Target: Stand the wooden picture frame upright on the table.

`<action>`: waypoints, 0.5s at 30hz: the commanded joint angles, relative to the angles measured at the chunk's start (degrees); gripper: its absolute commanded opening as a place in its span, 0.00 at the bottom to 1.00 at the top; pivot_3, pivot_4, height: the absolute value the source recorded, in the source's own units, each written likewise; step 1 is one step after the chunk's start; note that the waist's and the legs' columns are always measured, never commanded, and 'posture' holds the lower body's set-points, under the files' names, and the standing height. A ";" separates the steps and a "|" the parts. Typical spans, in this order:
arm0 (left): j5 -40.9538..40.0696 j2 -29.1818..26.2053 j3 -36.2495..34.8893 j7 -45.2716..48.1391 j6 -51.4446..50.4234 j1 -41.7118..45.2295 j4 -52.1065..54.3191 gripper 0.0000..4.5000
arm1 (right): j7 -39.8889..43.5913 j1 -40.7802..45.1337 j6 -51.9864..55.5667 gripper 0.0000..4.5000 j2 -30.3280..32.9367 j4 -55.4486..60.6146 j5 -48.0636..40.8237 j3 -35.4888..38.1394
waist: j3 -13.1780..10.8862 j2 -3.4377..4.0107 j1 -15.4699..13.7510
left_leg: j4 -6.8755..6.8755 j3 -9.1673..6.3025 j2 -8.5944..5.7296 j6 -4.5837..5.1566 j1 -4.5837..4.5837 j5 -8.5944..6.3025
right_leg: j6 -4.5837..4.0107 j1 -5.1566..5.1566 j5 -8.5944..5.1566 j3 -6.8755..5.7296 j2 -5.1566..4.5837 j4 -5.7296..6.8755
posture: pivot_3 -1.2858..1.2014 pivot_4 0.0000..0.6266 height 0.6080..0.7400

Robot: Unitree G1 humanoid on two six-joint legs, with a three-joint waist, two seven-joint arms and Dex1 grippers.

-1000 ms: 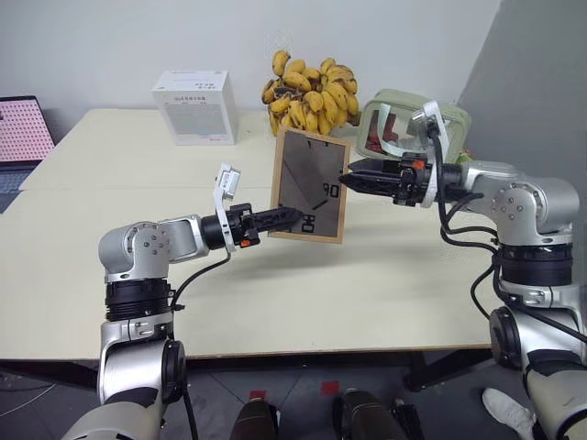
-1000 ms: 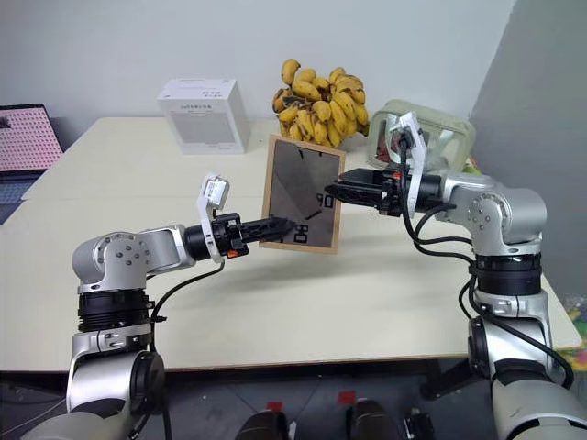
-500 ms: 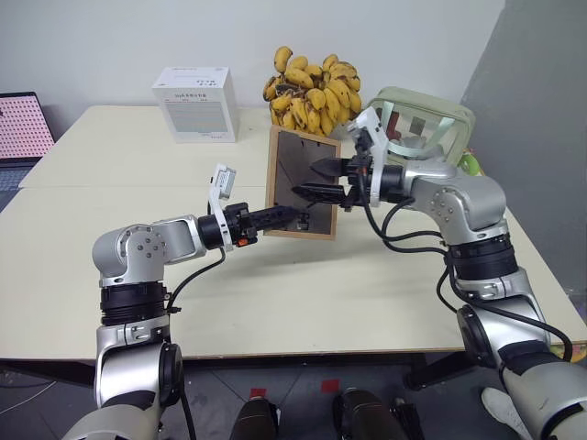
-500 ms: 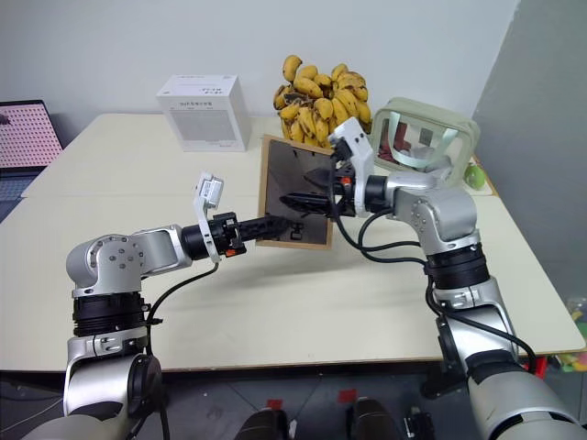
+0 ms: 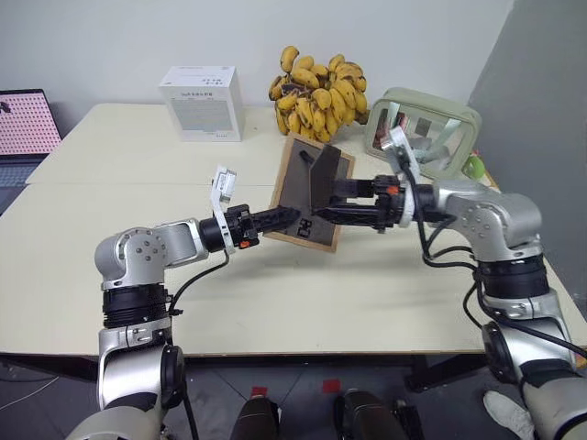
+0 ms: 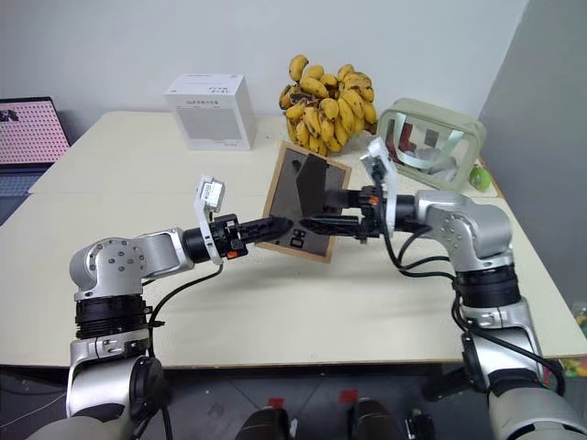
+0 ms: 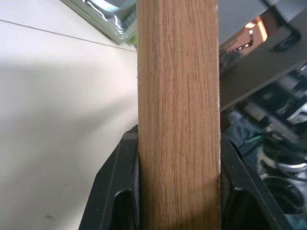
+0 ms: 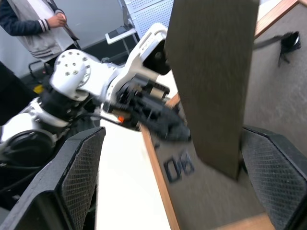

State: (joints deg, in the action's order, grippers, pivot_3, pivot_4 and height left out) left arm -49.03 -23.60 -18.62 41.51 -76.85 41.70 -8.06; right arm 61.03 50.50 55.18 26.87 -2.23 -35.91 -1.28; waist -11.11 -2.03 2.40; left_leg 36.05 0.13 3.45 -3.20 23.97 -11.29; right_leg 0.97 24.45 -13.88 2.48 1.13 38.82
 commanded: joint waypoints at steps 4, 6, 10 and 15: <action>-5.81 0.20 -3.50 -2.63 -5.51 1.26 1.89 0.29 | -1.20 -4.02 -8.97 1.00 6.37 2.48 5.04 1.48 | 0.00 0.00 0.47 | -0.01 -0.04 0.02 0.00 -0.02 0.00 | 0.00 0.00 0.00 -0.02 0.05 0.03 | 0.52 0.24 1.00; -7.15 0.08 -4.68 -3.79 -9.39 1.72 1.06 0.29 | -0.48 -7.29 -20.89 1.00 9.67 3.33 10.87 1.53 | 0.00 -0.01 0.46 | 0.00 -0.02 0.00 0.00 -0.01 0.00 | 0.00 -0.02 0.00 0.00 0.04 -0.01 | 0.52 0.24 1.00; -10.06 -0.10 -6.66 -6.14 -14.64 2.24 -0.59 0.29 | -4.85 -14.87 -63.99 1.00 15.22 -4.52 29.34 -0.92 | -0.02 -0.03 0.36 | -0.01 0.00 -0.04 0.00 0.03 0.00 | 0.02 -0.03 -0.01 0.00 0.00 -0.13 | 0.52 0.24 1.00; -19.99 0.02 -6.48 -14.57 -15.65 4.26 -9.41 0.29 | -31.72 -10.13 -108.50 1.00 16.20 -24.35 58.69 -7.10 | -0.05 -0.10 1.09 | -0.01 0.08 -0.10 -0.01 -0.10 0.00 | 0.10 -0.10 0.04 0.06 -0.08 -0.20 | 0.52 0.24 1.00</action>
State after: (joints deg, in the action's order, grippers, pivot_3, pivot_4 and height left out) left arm -62.27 -23.83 -24.55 30.43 -92.21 43.47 -14.93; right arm 41.64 36.40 -37.53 43.67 -20.83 10.91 -6.37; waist -11.16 -2.12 3.48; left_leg 36.08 0.24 3.37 -3.21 23.83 -11.29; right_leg 1.10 24.34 -13.82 2.59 1.06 38.65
